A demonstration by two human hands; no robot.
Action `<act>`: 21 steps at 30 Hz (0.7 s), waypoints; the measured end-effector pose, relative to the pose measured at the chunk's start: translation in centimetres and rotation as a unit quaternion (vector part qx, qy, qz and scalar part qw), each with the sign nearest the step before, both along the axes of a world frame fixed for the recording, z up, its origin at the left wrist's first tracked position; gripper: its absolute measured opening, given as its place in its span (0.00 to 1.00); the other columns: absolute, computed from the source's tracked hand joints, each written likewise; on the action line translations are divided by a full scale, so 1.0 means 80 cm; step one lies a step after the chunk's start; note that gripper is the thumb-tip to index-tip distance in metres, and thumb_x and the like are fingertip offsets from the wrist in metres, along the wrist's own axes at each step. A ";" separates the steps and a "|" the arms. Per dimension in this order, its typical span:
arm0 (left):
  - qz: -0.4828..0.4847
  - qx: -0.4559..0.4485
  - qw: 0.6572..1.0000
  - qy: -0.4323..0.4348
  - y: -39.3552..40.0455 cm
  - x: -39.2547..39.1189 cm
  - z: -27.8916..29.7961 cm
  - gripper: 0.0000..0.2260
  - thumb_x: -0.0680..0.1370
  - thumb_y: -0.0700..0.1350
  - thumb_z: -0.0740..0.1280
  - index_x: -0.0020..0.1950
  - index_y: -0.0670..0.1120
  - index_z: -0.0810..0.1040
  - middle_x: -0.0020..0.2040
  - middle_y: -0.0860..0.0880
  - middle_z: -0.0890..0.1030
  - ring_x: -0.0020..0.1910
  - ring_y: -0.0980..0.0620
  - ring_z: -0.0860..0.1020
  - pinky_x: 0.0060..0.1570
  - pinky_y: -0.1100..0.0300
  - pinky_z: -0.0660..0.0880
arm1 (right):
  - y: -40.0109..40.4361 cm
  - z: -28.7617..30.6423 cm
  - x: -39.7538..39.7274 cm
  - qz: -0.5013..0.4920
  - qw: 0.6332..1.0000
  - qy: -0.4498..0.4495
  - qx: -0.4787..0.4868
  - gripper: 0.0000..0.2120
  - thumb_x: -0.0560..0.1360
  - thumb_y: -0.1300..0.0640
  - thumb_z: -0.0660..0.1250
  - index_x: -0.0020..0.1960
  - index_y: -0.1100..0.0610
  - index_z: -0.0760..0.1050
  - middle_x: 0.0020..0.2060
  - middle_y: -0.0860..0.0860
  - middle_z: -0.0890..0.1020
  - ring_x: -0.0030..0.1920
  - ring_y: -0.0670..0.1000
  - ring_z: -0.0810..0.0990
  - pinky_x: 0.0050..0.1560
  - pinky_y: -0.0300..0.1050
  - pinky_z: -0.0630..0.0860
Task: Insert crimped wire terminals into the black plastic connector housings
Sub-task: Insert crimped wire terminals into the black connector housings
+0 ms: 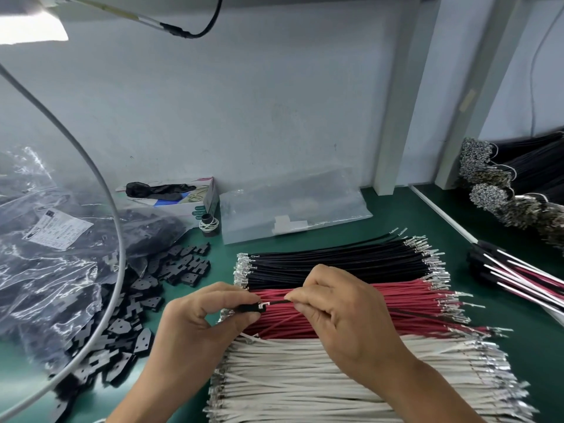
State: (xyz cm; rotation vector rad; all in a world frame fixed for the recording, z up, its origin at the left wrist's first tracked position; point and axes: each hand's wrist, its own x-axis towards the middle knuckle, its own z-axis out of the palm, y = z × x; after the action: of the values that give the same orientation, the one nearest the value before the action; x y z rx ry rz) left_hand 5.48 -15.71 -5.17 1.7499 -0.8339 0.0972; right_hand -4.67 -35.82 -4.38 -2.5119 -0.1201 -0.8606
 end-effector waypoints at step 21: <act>-0.013 -0.035 0.997 0.068 -0.004 0.000 -0.004 0.10 0.67 0.44 0.79 0.46 0.54 0.89 0.43 0.48 0.88 0.42 0.51 0.86 0.46 0.65 0.81 | -0.001 -0.002 0.000 0.002 0.999 0.025 0.026 0.08 0.79 0.52 0.67 0.51 0.49 0.86 0.40 0.41 0.77 0.41 0.40 0.75 0.37 0.40 0.76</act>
State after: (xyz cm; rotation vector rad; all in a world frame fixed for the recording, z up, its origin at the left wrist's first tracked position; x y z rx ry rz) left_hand 5.49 -16.02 -5.49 1.6601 -0.7447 -0.0087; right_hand -4.66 -35.88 -4.54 -2.4816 -0.0856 -0.7873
